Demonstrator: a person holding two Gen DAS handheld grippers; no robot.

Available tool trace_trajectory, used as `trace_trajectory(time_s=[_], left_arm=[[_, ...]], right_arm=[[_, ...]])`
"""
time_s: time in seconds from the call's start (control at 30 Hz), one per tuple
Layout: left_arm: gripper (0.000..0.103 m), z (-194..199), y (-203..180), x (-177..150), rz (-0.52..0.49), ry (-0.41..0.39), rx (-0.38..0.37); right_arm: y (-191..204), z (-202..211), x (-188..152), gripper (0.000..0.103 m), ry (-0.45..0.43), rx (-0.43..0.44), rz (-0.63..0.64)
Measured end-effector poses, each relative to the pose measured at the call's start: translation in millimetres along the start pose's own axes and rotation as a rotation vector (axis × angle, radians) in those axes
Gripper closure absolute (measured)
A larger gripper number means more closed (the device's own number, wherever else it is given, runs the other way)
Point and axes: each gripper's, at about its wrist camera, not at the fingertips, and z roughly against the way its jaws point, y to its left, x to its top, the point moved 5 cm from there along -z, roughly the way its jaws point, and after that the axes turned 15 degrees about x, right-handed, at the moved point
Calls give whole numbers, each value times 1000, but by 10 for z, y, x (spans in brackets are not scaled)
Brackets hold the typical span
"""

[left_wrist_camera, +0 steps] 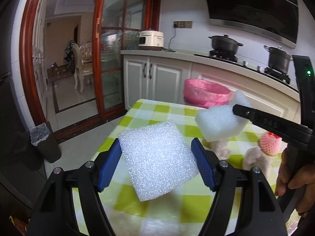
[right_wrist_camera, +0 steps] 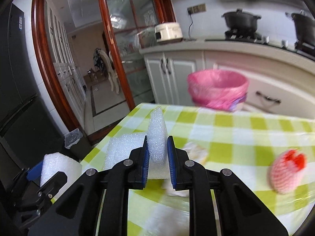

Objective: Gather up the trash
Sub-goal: 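Grasp the white foam sheet with the left tool while the right tool grasps the foam block, then carry both foam pieces to the pink bin and open both tools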

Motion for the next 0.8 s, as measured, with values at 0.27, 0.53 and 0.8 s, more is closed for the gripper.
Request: trace_trajectory(time_s=[0.27,0.53,0.8], left_arm=[[33,237,-635,87,-49,-27,-88],[33,347,-1217,151,-84,-42,-144],[33,222,-1512,348,-108,-56,-179]], right_arm=[[-502,812,-62,85,-55,-76,-23],[-792,1313,-184,85,-84,-107,-28],[-1007,1413,-71,85,-115,-114,-40]])
